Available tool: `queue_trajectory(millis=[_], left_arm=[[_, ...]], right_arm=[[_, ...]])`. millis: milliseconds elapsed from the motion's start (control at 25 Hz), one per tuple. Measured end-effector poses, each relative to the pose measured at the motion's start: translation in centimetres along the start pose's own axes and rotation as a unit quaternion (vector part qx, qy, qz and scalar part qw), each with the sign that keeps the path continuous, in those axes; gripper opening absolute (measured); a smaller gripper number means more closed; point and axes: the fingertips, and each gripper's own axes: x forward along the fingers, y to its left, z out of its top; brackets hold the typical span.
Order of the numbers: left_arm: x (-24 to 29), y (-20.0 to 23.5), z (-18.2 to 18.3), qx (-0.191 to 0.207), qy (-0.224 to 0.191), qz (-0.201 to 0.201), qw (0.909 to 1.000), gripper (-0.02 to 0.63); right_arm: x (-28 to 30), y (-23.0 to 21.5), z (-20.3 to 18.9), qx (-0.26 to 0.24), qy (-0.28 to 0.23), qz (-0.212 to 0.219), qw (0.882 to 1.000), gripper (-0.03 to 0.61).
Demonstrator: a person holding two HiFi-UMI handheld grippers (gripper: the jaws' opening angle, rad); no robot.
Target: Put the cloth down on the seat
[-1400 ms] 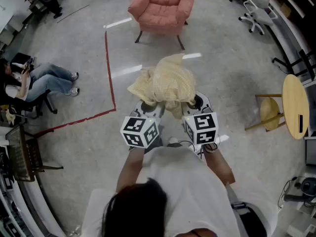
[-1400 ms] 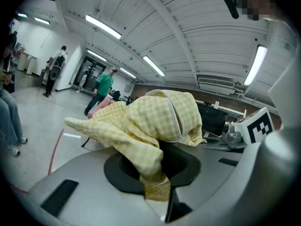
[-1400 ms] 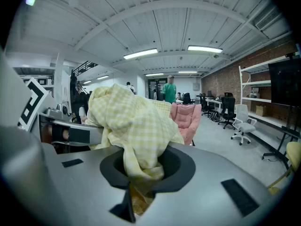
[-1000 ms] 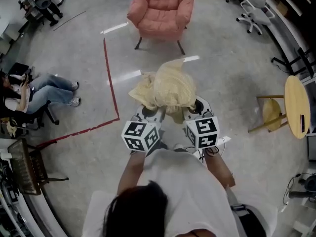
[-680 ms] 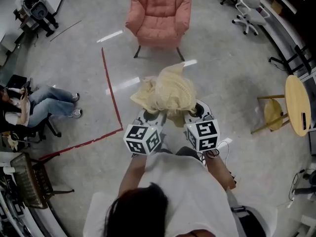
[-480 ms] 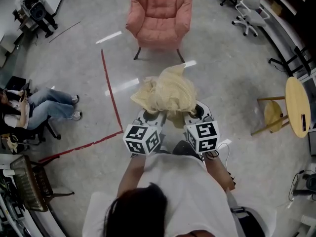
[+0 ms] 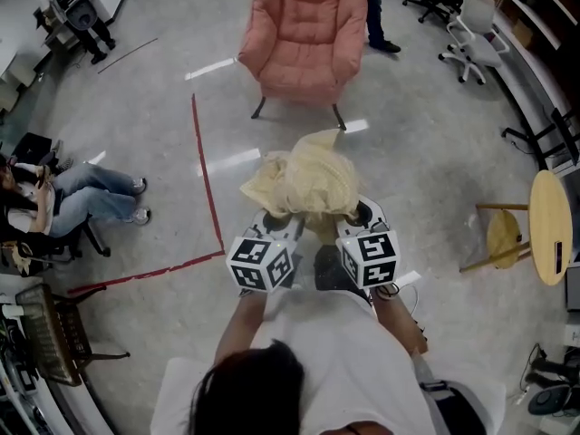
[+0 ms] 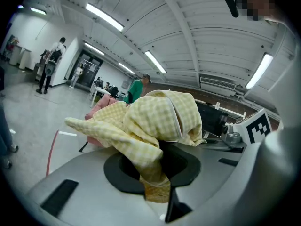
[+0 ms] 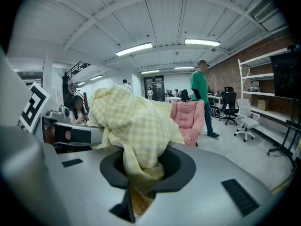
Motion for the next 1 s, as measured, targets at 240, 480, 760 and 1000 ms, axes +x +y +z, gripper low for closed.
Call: queue_trajectory(millis=[240, 480, 760, 1000], left_arm=[[6.0, 0.9, 2.3, -0.002, -0.002, 0.008, 1.0000, 0.091], [11.5, 1.0, 4.2, 0.000, 0.000, 0.021, 0.9998, 0.091], [16.4, 1.0, 5.2, -0.004, 0.003, 0.035, 0.9994, 0.091], [20.1, 1.5, 6.3, -0.008, -0.002, 0.046, 0.9989, 0.091]], right_arm=[[3.8, -5.0, 2.0, -0.001, 0.002, 0.010, 1.000, 0.086], [6.8, -9.9, 3.6, -0.001, 0.003, 0.024, 1.000, 0.086], [9.4, -14.3, 4.5, -0.001, 0.008, 0.040, 0.999, 0.086], [11.7, -17.4, 5.6, -0.006, 0.009, 0.054, 0.998, 0.086]])
